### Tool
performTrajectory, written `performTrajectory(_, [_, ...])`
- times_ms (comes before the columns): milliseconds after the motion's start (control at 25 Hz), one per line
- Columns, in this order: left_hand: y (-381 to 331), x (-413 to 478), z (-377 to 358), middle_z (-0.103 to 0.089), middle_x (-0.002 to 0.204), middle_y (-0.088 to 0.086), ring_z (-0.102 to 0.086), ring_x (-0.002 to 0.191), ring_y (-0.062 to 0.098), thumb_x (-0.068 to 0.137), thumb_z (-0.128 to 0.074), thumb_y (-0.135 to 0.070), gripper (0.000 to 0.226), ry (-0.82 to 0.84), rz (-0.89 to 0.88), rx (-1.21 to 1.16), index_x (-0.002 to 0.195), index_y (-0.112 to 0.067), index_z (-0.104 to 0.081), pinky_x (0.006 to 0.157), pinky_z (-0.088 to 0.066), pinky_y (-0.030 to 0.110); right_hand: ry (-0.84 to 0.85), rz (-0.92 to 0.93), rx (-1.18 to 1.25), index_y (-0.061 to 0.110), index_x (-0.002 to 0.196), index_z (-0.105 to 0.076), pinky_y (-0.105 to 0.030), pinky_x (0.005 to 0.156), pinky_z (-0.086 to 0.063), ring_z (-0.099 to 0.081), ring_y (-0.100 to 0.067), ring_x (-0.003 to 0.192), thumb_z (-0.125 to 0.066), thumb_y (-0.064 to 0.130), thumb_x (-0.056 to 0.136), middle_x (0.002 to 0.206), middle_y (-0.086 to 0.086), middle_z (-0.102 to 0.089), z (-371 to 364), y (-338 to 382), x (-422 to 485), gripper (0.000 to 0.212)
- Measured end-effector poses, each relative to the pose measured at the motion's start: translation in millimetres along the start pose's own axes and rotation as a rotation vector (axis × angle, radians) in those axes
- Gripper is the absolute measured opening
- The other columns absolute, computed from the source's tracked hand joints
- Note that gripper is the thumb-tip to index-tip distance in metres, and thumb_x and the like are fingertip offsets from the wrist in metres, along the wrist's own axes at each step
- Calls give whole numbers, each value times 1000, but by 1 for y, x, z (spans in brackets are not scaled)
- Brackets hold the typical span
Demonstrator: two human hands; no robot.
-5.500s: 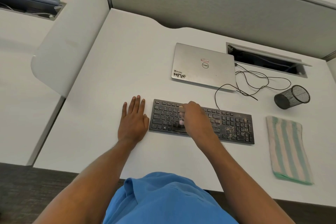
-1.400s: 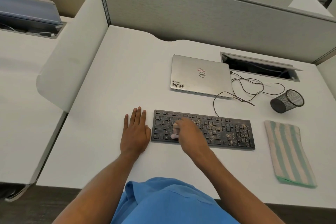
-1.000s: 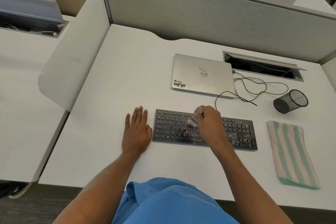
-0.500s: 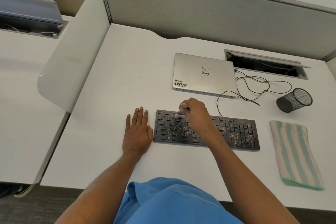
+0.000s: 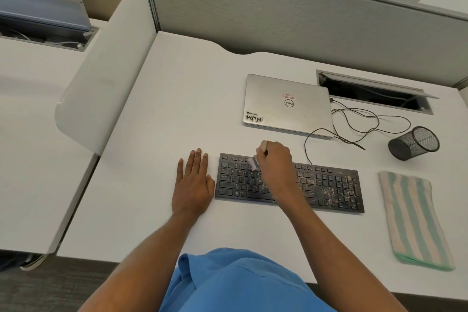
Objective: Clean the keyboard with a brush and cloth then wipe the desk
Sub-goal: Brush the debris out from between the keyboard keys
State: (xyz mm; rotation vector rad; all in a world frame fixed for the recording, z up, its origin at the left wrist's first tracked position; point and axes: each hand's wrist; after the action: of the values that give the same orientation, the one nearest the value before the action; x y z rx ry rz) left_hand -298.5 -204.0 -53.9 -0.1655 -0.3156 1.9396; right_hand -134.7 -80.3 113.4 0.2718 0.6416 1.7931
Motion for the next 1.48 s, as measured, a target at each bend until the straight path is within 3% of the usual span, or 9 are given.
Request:
performTrajectory(200, [0,0,0,-21,175,9,-14,163,24,102,-27,-33,67,2,-1,-4,165,-11,-29,133,-7,50,82,2,-145,-2,75,-57,-36,59,-43,-47,-20,65,-59,7,93,79,-19,-66,7,-14,7,20])
performTrajectory(360, [1,0,0,-20,175,9,-13,163,24,102,-27,-33,67,2,2,1,166,-11,-28,133,-8,51,14,5,22,-6,75,-52,-11,47,-34,-41,-13,59,-55,2,96,68,-7,-50,19,-11,-2,23])
performTrajectory(520, [0,0,0,-21,175,9,-14,163,24,102,-28,-32,67,2,2,-3,165,-11,-29,133,-9,51,159,-17,213,-21,87,-55,3,52,-37,-44,-18,69,-46,-6,99,82,-33,-43,16,-2,-4,21])
performTrajectory(760, [1,0,0,-21,175,9,-15,163,24,102,-27,-33,67,-1,1,-1,165,-11,-30,133,-10,51,131,-225,381,6,104,-59,-5,52,-47,-60,6,65,-44,5,101,80,10,-52,10,-28,1,15])
performTrajectory(880, [1,0,0,-22,175,9,-16,163,24,102,-26,-33,67,-6,-2,-6,165,-11,-31,133,-9,51,106,-208,384,4,83,-52,-17,74,-59,-48,-15,64,-47,1,99,72,-5,-43,14,-28,7,17])
performTrajectory(1000, [1,0,0,-21,175,9,-15,163,24,102,-25,-33,67,0,-1,-1,165,-11,-30,133,-9,51,40,-44,331,-6,70,-35,-10,51,-37,-27,-21,69,-42,-7,96,73,-11,-31,14,-14,5,26])
performTrajectory(1200, [1,0,-1,-20,175,9,-13,163,24,102,-24,-33,67,8,0,4,166,-11,-29,133,-8,51,-3,-11,134,14,63,-33,-30,52,-36,-36,-16,55,-53,4,97,64,-7,-39,-6,-17,6,40])
performTrajectory(1360, [1,0,-2,-18,176,8,-11,164,23,102,-25,-33,67,13,1,3,166,-12,-28,133,-7,51,35,-27,-100,10,67,-45,-35,57,-39,-47,-21,61,-60,6,94,71,-14,-60,4,-22,5,31])
performTrajectory(1480, [2,0,-1,-19,175,9,-12,164,23,102,-25,-33,67,10,-1,3,166,-11,-29,133,-8,51,-31,-21,-63,9,66,-46,-35,55,-38,-45,-19,58,-55,6,95,65,-10,-56,11,-20,10,31])
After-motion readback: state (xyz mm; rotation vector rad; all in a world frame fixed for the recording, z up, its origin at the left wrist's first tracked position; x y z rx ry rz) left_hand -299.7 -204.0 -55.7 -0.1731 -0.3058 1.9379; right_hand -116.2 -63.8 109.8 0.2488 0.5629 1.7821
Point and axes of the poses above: each hand's wrist, its own x-axis towards the middle knuckle, its own z-axis out of the back of the hand, y = z × x
